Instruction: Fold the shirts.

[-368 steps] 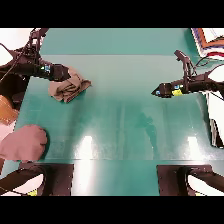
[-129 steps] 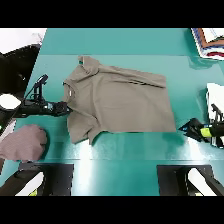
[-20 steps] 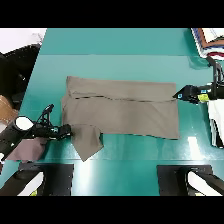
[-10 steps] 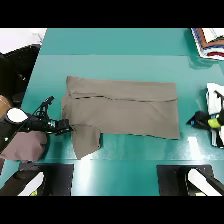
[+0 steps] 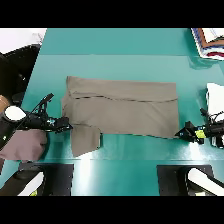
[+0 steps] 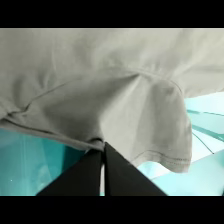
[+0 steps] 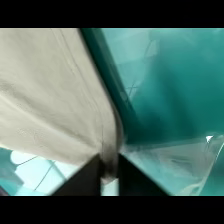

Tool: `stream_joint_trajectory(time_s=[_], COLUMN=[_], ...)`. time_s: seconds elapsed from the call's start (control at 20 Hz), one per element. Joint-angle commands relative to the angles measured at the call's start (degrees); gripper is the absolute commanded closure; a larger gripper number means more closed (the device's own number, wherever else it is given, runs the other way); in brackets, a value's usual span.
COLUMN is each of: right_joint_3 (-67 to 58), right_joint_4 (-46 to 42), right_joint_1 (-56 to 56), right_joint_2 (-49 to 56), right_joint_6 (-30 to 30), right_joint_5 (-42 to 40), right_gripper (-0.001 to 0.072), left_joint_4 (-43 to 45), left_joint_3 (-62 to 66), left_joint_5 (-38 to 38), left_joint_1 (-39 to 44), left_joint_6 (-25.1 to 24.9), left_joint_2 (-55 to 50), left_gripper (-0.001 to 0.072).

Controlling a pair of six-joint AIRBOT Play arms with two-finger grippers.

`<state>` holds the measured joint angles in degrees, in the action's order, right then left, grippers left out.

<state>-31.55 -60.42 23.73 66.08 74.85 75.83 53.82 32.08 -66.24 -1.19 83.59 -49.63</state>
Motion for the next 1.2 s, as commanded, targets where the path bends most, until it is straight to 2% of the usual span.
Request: stream_joint_trajectory(time_s=[0.0,0.15,0.25,0.4,0.55,0.75,0.9,1.15], right_joint_3=[0.5,0.5,0.4,-0.5,-6.3,-16.4,-25.3,-38.7], right_joint_4=[1.2,-2.4,-5.6,-6.8,-6.8,-7.3,-7.2,-7.1], right_joint_1=[0.2,0.2,0.2,0.2,-2.2,-12.5,-18.1,-19.8], right_joint_2=[-2.0,-9.6,-16.0,-24.9,-28.1,-18.3,-6.0,12.1], right_joint_6=[-2.1,-2.1,-1.8,1.4,3.8,6.5,6.7,6.8], right_joint_5=[0.1,4.1,8.7,11.5,9.7,1.9,-2.0,-3.9], right_gripper=[0.0697,0.0697,0.0698,0.0698,0.0700,0.0699,0.0699,0.0699], left_joint_4=[0.3,3.8,9.2,8.9,8.8,12.9,13.5,13.5], left_joint_3=[0.1,0.1,0.3,3.7,8.5,12.1,16.8,28.7], left_joint_5=[-3.3,-7.6,-11.1,-16.2,-13.0,-2.3,5.3,17.8], left_joint_1=[0.0,1.0,4.3,6.8,6.8,6.8,6.8,6.8], left_joint_6=[0.0,1.2,5.9,9.6,9.4,6.8,3.6,3.4], left_joint_2=[0.0,2.3,8.4,14.1,14.0,8.2,-3.5,-24.2], left_gripper=[0.0684,0.0686,0.0686,0.0685,0.0685,0.0684,0.0682,0.0682])
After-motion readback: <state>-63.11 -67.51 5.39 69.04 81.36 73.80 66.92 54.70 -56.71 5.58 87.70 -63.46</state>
